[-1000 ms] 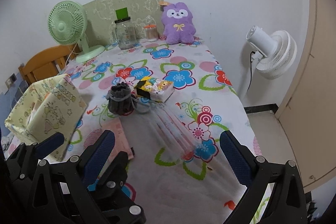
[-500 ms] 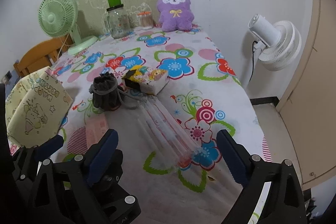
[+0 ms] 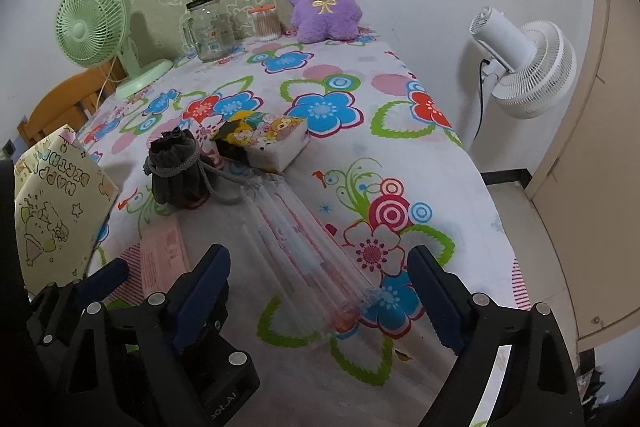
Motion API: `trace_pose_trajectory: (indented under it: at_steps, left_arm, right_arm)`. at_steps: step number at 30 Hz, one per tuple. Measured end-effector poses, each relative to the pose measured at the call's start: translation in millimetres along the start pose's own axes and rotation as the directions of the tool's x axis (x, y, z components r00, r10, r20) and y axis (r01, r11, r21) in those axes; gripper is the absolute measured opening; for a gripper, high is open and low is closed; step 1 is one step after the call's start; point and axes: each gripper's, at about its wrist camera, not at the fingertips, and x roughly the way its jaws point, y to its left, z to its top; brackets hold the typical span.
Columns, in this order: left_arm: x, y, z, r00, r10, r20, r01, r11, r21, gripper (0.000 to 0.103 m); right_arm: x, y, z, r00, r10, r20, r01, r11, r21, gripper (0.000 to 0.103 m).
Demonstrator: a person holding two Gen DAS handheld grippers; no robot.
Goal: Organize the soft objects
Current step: 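Grasp the pink paper packet with the left tool while the right tool grasps the clear plastic bag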
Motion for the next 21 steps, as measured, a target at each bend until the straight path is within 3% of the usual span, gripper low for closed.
trace_pose_trajectory:
  at_steps: [11, 21]
  left_arm:
    - [-2.3, 7.4, 5.0, 0.998, -0.067, 0.013, 0.067, 0.996, 0.054, 0.044]
    - [0.1, 8.4, 9.7, 0.995, -0.099, -0.018, 0.1, 0.99, 0.102, 0.041]
  right_arm:
    - [5.8, 15.6, 6.8, 0.999, 0.05, -0.002, -0.05, 0.998, -0.05, 0.092]
    - [23.9, 19.7, 15.0, 1.0, 0.014, -0.026, -0.016, 0.997, -0.082, 0.092]
